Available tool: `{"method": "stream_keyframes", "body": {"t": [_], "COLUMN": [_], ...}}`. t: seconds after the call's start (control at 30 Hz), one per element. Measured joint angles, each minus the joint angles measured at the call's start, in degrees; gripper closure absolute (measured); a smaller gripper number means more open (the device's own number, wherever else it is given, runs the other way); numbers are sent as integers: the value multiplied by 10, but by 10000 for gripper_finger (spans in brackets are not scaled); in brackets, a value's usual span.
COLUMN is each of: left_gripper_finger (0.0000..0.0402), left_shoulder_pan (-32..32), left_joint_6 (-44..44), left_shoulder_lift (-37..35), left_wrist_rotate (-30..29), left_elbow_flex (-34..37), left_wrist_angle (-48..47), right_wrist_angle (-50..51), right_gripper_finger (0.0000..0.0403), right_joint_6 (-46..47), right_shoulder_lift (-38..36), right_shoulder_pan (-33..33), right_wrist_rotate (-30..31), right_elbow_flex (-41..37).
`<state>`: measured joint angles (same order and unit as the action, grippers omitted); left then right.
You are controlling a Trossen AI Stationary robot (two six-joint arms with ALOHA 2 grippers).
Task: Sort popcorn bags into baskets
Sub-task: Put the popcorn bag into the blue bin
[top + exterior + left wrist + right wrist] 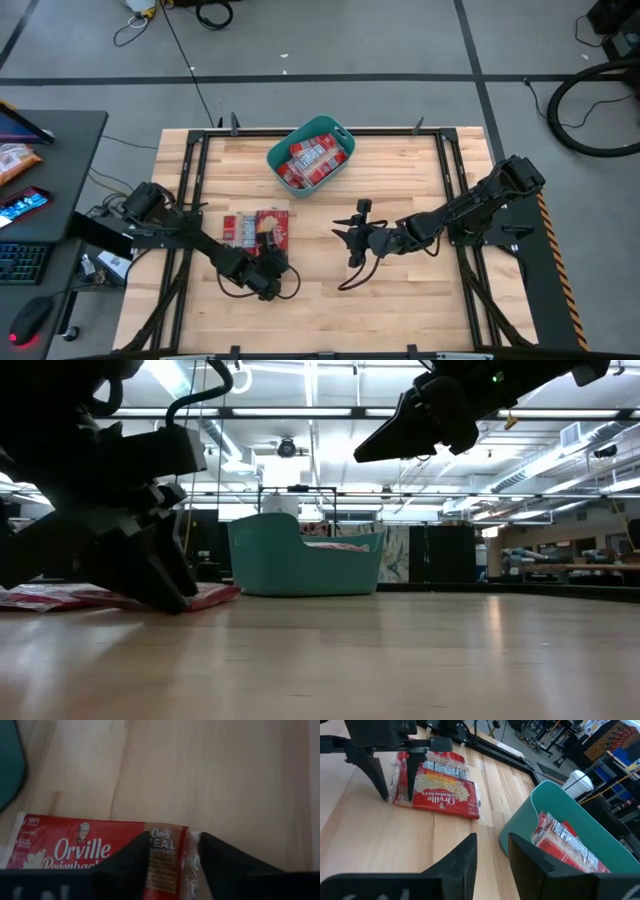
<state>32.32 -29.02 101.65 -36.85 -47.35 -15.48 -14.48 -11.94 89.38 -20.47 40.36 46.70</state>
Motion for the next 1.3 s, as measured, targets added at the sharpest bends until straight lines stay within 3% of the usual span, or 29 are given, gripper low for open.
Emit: {"method": "stream_keyframes", "body": {"t": [0.3, 0.63, 0.9, 1.3], "left_gripper_finger": [389, 398, 400, 401], "left_shoulder_pan": [-4, -14, -4, 19], "left_joint_6": [2, -6, -3, 23], "left_shoulder_lift": [-1, -102, -212, -286], "left_wrist_rotate": [11, 28, -37, -109], "left_elbow_flex": [0, 1, 1, 1], "left_wrist_angle": [-10, -32, -42, -41], "right_wrist_angle": [0, 0, 2, 5], "right_gripper_finger": [288, 288, 288, 288], "right_joint_6": [0, 0, 2, 2], "right_shoulder_lift": [0, 0, 0, 0], "right_shoulder_pan": [0, 0, 0, 0], "right_wrist_rotate": [-11, -26, -26, -11], "right_elbow_flex": [0, 0, 0, 0]}}
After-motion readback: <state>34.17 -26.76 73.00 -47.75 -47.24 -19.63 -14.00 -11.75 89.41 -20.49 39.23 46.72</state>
